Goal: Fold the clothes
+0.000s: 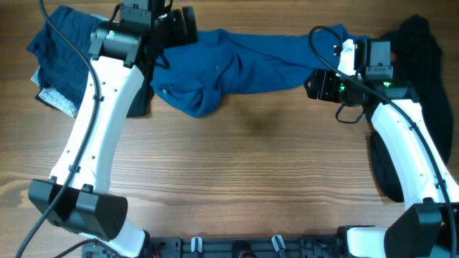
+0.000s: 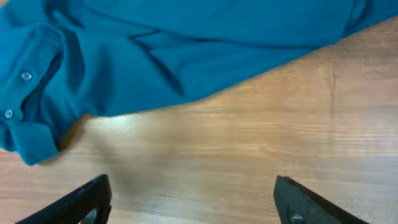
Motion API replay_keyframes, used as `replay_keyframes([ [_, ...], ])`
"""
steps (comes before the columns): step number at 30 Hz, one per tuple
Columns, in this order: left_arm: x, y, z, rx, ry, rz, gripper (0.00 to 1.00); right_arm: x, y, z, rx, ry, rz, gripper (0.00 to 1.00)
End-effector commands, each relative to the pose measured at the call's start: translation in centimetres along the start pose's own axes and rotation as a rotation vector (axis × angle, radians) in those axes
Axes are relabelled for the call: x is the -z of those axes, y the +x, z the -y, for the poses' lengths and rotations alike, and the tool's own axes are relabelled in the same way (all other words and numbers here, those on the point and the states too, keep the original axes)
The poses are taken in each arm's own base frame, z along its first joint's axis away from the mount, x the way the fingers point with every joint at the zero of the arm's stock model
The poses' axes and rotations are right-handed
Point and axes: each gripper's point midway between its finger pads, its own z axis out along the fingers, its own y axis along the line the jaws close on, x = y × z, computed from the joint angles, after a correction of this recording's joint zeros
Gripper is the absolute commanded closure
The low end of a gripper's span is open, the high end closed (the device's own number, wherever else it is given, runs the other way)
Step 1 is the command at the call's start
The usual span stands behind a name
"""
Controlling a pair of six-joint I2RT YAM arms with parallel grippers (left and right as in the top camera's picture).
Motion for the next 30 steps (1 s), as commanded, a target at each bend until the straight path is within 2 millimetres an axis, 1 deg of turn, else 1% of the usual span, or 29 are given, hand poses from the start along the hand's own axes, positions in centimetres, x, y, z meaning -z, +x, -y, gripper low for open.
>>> replay_keyframes([
  [1,0.8,3.4,2.5,-0.039,0.096,-0.135,0.04,-0.1,-0.9,0.0,0.0,-0.003,0.032,0.15],
  [2,1.0,5.1,3.7,-0.047,0.142,-0.201,0.07,-0.1,-1.1,0.0,0.001,-0.004,0.038,0.16],
  [3,1.0,7.7,5.1,-0.074,0.173,-0.289,0.14,-0.1,-1.2,-0.1,0.002,-0.004,0.042,0.16],
  [4,0.7,9.9,5.8,-0.108,0.167,-0.35,0.16,-0.1,-1.2,-0.1,0.002,-0.004,0.042,0.16],
  [5,0.3,11.4,6.2,-0.131,0.16,-0.385,0.18,-0.1,-1.1,-0.1,0.002,-0.004,0.041,0.16],
  [6,-1.0,14.2,6.2,-0.176,0.11,-0.445,0.2,-0.1,-1.1,-0.1,0.002,-0.004,0.041,0.16],
  [7,-2.1,15.9,5.5,-0.205,0.055,-0.478,0.23,-0.1,-1.1,-0.1,0.002,-0.005,0.041,0.16],
  [8,-3.6,17.7,4.3,-0.195,-0.032,-0.51,0.23,-0.1,-1.1,-0.1,0.002,-0.005,0.041,0.16],
  [10,-5.5,19.8,3.1,-0.184,-0.101,-0.544,0.25,-0.1,-1.1,-0.1,0.002,-0.005,0.041,0.16],
  [11,-7.0,20.9,2.7,-0.182,-0.108,-0.554,0.26,-0.1,-1.2,-0.1,0.002,-0.005,0.042,0.16],
  [12,-8.1,21.6,2.6,-0.17,-0.111,-0.552,0.27,-0.1,-1.2,-0.1,0.004,-0.004,0.042,0.16],
  [14,-9.8,22.2,2.7,-0.159,-0.103,-0.531,0.27,-0.1,-1.2,-0.1,0.008,-0.005,0.042,0.16],
  [15,-11.2,22.3,3.1,-0.152,-0.085,-0.498,0.28,-0.1,-1.2,-0.1,0.015,-0.005,0.042,0.16],
  [17,-13.1,22.0,3.6,-0.146,-0.074,-0.452,0.3,-0.1,-1.2,-0.1,0.026,-0.004,0.042,0.16],
  [19,-14.5,22.4,3.5,-0.15,-0.087,-0.445,0.31,-0.1,-1.1,-0.1,0.028,-0.004,0.041,0.16],
  [21,-15.9,23.4,3.3,-0.155,-0.1,-0.463,0.39,-0.1,-1.2,-0.1,0.028,-0.004,0.042,0.16],
  [22,-16.5,23.7,2.9,-0.161,-0.121,-0.463,0.49,-0.1,-1.2,-0.1,0.028,-0.003,0.042,0.16],
  [23,-16.7,23.7,2.4,-0.164,-0.151,-0.451,0.59,-0.1,-1.2,-0.1,0.028,-0.004,0.042,0.16],
  [24,-16.8,23.4,2.0,-0.151,-0.179,-0.435,0.76,-0.1,-1.2,-0.1,0.028,-0.003,0.042,0.16],
  [25,-16.9,23.0,1.7,-0.142,-0.205,-0.413,0.91,-0.1,-1.2,-0.1,0.028,-0.004,0.042,0.16],
  [26,-16.9,22.5,1.6,-0.132,-0.217,-0.396,0.96,-0.1,-1.2,-0.1,0.028,-0.004,0.042,0.16],
  [28,-16.0,21.4,1.9,-0.125,-0.209,-0.371,0.96,-0.1,-1.2,-0.1,0.028,-0.003,0.042,0.16],
  [29,-14.9,20.1,2.2,-0.115,-0.199,-0.35,0.96,-0.1,-1.2,0.0,0.028,-0.003,0.042,0.16],
  [30,-13.2,18.5,2.6,-0.103,-0.184,-0.322,0.96,-0.1,-1.2,0.0,0.027,0.001,0.042,0.16],
])
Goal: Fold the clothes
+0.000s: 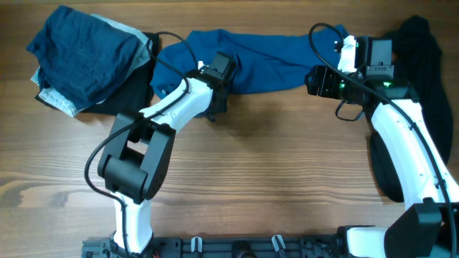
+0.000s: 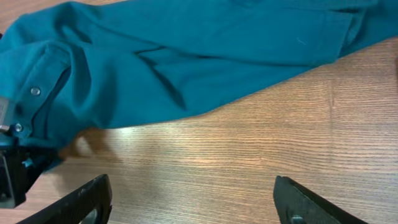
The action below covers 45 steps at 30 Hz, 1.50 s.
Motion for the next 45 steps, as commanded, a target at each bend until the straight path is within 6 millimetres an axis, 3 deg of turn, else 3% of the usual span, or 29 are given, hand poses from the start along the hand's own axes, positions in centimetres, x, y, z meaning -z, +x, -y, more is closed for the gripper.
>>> replay_keyframes([
  [1,7.8,-3.7,-1.1,0.065,0.024,0.137,0.96,-0.1,-0.2,0.2,0.017,0.008,0.003,0.16],
  [4,14.8,-4.9,-2.3,0.087,0.068,0.218,0.96,-0.1,-0.2,0.3,-0.016,0.011,0.004,0.18],
  [8,25.4,-5.0,-4.9,0.141,0.17,0.409,0.96,0.4,0.5,0.3,-0.105,0.005,-0.023,0.25],
  [11,31.3,-4.7,-6.5,0.191,0.248,0.551,0.96,2.9,0.9,0.0,-0.153,0.006,-0.008,0.29],
  [14,34.1,-4.5,-7.3,0.215,0.291,0.625,0.96,4.5,1.6,1.6,-0.23,0.039,-0.021,0.3],
  [17,34.5,-4.3,-7.3,0.212,0.301,0.63,0.96,3.8,1.8,2.7,-0.276,0.057,-0.038,0.3],
  [20,34.0,-4.3,-6.7,0.201,0.315,0.608,0.96,1.9,2.1,2.7,-0.288,0.034,-0.08,0.3],
  [25,31.8,-4.7,-5.7,0.185,0.297,0.553,0.96,-1.4,1.8,2.9,-0.28,0.023,-0.1,0.3],
  [28,30.0,-4.9,-5.2,0.174,0.273,0.51,0.96,-4.6,1.6,2.1,-0.276,0.007,-0.107,0.31],
  [32,29.2,-5.0,-4.9,0.172,0.265,0.493,0.96,-9.3,1.3,0.6,-0.271,-0.024,-0.092,0.34],
  [37,29.2,-5.0,-4.9,0.172,0.264,0.492,0.96,-14.2,3.4,-0.9,-0.25,-0.039,-0.144,0.37],
  [40,29.1,-5.0,-4.9,0.172,0.263,0.492,0.96,-15.4,4.3,-1.2,-0.243,-0.039,-0.167,0.43],
  [42,29.1,-5.0,-4.9,0.172,0.263,0.491,0.96,-15.5,4.5,-1.3,-0.241,-0.04,-0.17,0.59],
  [45,29.1,-5.0,-4.9,0.171,0.262,0.49,0.96,-15.2,3.8,-1.6,-0.236,-0.053,-0.15,0.96],
])
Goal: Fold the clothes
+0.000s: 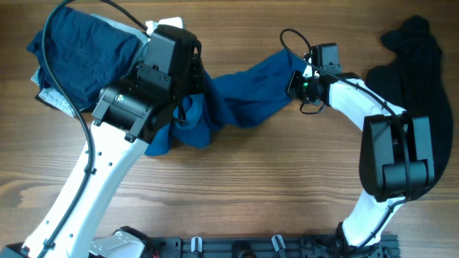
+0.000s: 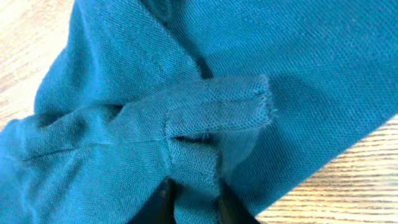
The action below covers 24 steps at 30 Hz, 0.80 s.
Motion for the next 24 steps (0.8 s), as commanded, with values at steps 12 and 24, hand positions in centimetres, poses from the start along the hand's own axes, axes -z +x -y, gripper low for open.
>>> replay_keyframes([
  [12,0.3,1.8,-1.0,-0.022,-0.041,-0.084,0.73,23.3,-1.2,0.6,-0.035,0.017,0.182,0.96],
  [24,-15.9,1.2,-1.5,-0.235,0.192,-0.199,0.09,24.4,1.6,3.9,0.008,0.103,0.08,0.96],
])
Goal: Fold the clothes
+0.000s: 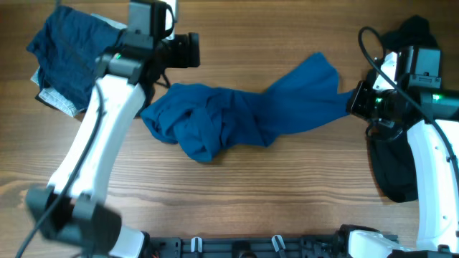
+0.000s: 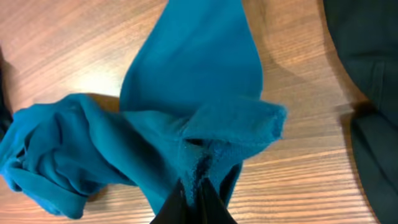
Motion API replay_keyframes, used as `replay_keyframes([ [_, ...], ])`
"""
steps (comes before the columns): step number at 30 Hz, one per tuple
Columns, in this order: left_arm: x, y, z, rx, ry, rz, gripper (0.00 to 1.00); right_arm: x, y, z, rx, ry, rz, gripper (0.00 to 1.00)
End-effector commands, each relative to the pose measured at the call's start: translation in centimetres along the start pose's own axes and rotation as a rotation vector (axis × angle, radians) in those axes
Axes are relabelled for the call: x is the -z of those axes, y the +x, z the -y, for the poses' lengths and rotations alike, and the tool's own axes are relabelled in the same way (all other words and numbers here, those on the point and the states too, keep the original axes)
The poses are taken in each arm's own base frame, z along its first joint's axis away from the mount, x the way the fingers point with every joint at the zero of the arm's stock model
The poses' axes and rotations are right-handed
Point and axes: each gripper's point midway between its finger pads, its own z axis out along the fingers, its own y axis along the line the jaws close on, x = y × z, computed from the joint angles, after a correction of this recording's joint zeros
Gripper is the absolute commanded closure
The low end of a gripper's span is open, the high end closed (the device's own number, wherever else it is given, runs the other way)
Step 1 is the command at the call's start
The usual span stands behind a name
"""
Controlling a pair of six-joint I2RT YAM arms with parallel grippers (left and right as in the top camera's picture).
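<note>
A teal-blue shirt (image 1: 237,118) lies crumpled across the middle of the wooden table, its left part bunched and its right end drawn out to the right. My right gripper (image 1: 356,100) is shut on that right end. The right wrist view shows a fold of the shirt (image 2: 186,93) pinched where the right gripper (image 2: 194,198) closes. My left gripper (image 1: 188,50) is at the back, above the shirt's left part and apart from it. Whether it is open or shut does not show.
A pile of dark blue clothes (image 1: 79,50) sits at the back left corner. A black garment (image 1: 416,39) lies along the right edge, under my right arm, and is in the right wrist view as the black garment (image 2: 367,68). Bare wood (image 1: 251,193) fills the front.
My right gripper, still shut on the shirt, is now farther right, and the shirt's end is stretched out with it. My left arm has left the shirt's left part and is at the back.
The shirt first lay along the back edge, my right gripper open beside its right end. Then my left arm was low on its left part. Later the shirt was bunched nearer the middle with my right gripper shut on it. Now it lies stretched rightward.
</note>
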Motion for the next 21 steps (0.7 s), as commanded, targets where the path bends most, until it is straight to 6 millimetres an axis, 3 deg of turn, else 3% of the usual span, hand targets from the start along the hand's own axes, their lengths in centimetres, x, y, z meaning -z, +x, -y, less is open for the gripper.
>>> replay_keyframes([
  [1,-7.8,5.4,2.1,-0.051,0.15,-0.214,0.13,0.6,-0.8,0.1,0.028,0.005,0.043,0.96],
  [3,-8.7,9.2,1.7,-0.033,0.147,-0.365,0.18,0.6,-1.1,0.0,0.03,0.002,0.055,0.96],
  [5,-8.8,10.5,1.3,-0.022,0.136,-0.416,0.16,0.6,-1.4,-0.1,0.034,-0.002,0.069,0.96],
  [8,-10.8,13.2,0.7,-0.011,0.118,-0.506,0.17,0.6,-1.7,-0.2,0.036,-0.005,0.081,0.96],
  [11,-12.9,15.7,-2.5,-0.003,-0.054,-0.577,0.21,0.6,-1.8,-0.2,0.042,-0.005,0.083,0.96],
  [14,-12.7,14.8,-6.9,0.03,-0.272,-0.532,0.15,0.5,-1.9,-0.2,0.045,-0.006,0.087,0.95],
  [16,-12.6,14.7,-8.4,0.051,-0.299,-0.529,0.13,0.5,-1.9,-0.2,0.046,-0.006,0.087,0.95],
  [19,-12.6,14.3,-9.7,0.083,-0.305,-0.517,0.12,0.5,-2.0,-0.2,0.046,-0.007,0.089,0.95],
  [21,-13.0,14.4,-8.5,0.068,-0.226,-0.524,0.16,0.5,-2.0,-0.3,0.047,-0.007,0.091,0.94],
])
